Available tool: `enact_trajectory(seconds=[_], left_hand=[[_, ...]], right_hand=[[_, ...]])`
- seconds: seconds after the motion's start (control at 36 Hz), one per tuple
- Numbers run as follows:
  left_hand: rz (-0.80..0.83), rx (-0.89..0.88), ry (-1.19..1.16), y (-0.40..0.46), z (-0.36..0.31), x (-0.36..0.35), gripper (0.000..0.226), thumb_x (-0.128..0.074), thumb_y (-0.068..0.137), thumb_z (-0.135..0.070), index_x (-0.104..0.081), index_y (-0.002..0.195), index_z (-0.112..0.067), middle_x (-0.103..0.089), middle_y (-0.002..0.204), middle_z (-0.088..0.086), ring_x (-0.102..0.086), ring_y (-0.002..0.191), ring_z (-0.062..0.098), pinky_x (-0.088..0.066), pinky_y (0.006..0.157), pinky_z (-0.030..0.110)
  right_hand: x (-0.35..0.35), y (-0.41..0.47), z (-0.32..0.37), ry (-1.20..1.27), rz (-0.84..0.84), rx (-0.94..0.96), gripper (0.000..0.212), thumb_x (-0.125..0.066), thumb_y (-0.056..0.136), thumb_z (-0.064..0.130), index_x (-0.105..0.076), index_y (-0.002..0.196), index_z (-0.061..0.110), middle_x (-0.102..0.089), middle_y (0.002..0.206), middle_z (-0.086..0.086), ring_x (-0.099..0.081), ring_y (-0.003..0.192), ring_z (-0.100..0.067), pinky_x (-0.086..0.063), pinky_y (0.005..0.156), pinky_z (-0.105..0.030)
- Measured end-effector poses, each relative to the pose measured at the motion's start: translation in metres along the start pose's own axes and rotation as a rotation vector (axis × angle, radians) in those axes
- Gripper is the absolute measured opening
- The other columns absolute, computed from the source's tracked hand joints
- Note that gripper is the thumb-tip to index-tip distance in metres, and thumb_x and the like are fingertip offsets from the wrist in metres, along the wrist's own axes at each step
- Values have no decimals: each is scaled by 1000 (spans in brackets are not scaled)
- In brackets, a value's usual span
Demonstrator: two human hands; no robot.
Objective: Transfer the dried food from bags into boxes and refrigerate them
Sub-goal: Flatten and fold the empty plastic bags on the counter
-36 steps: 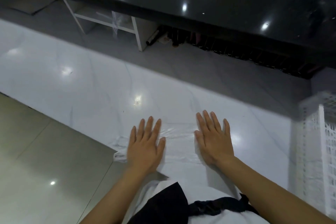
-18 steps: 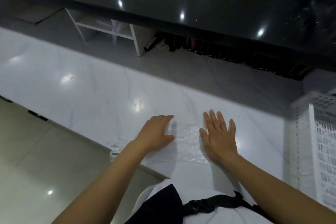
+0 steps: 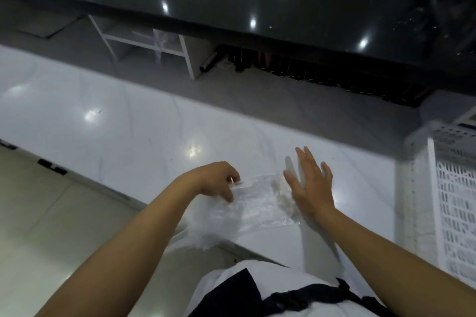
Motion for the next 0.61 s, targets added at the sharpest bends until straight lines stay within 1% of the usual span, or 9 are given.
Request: enact_trajectory(seconds=[0.06,0.08,0.14,0.17,0.25,0.31,0.42,0.53,0.61], left_hand=[[-19,-21,-212,-9,3,7,30,-79,80,-11,-72,107,-21,-69,101,-1,-70,83,20,-60,67,27],[-39,-46,-347,-15,4,10,28,-78,80,-6,-75,103,-21,-72,97,1,-73,85,24,-62,70,32],[-76,-115,-584,-28,3,17,33,-75,81,0,-77,104,-23,-73,91,0,-75,86,24,-62,70,35],[-84,-155,-677,-34,0,20,36,-75,82,2,-77,108,-24,-73,91,-1,-75,89,24,-62,70,36],[-103,-285,-877,-48,-12,26,44,-74,84,3,-73,119,-24,-72,94,3,-74,96,32,-62,73,40],[-127,-361,-998,-54,-22,29,46,-74,84,2,-71,123,-23,-72,96,6,-73,97,33,-61,73,40],[-179,-457,-1228,-56,-43,29,45,-75,83,0,-69,124,-18,-71,100,10,-73,93,28,-61,72,38],[-381,-392,-1307,-50,-55,20,34,-74,85,-1,-73,116,-15,-71,98,12,-72,89,26,-60,73,37],[-501,-342,-1377,-47,-62,12,29,-73,85,0,-73,112,-12,-74,94,12,-71,84,24,-59,68,35]], right_hand=[[11,-1,5,238,12,-55,76,-42,84,75,-28,152,44,-5,166,20,-13,152,-19,-9,121,-40],[20,-2,10,384,3,-95,77,-47,81,71,-33,151,40,-6,166,18,-21,149,-15,-20,119,-34],[37,-8,21,653,-8,-218,77,-54,77,69,-41,147,39,-12,165,17,-33,138,-4,-30,102,-18],[44,-13,26,724,-1,-267,73,-56,76,69,-45,142,41,-20,163,15,-36,134,-3,-31,100,-18],[49,-23,40,899,153,-320,65,-64,71,65,-56,130,39,-53,144,12,-48,134,-16,-35,112,-41],[50,-30,52,1029,313,-323,64,-67,71,57,-59,129,31,-63,134,9,-56,129,-22,-35,113,-48],[60,-42,87,1149,538,-235,75,-77,72,53,-58,137,19,-63,136,-9,-60,124,-31,-41,108,-51],[78,-43,109,1132,415,-183,52,-70,79,46,-70,122,18,-68,128,-10,-64,117,-29,-49,99,-44],[90,-43,116,1065,347,-147,52,-74,73,49,-74,115,19,-73,120,-6,-68,112,-23,-50,96,-41]])
Point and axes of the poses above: each hand's wrist, its own y-axis towards the middle knuckle, its own x-axis out of the back of the hand, z = x × y, the point moved 3 cm from there along y, towards the middle knuckle
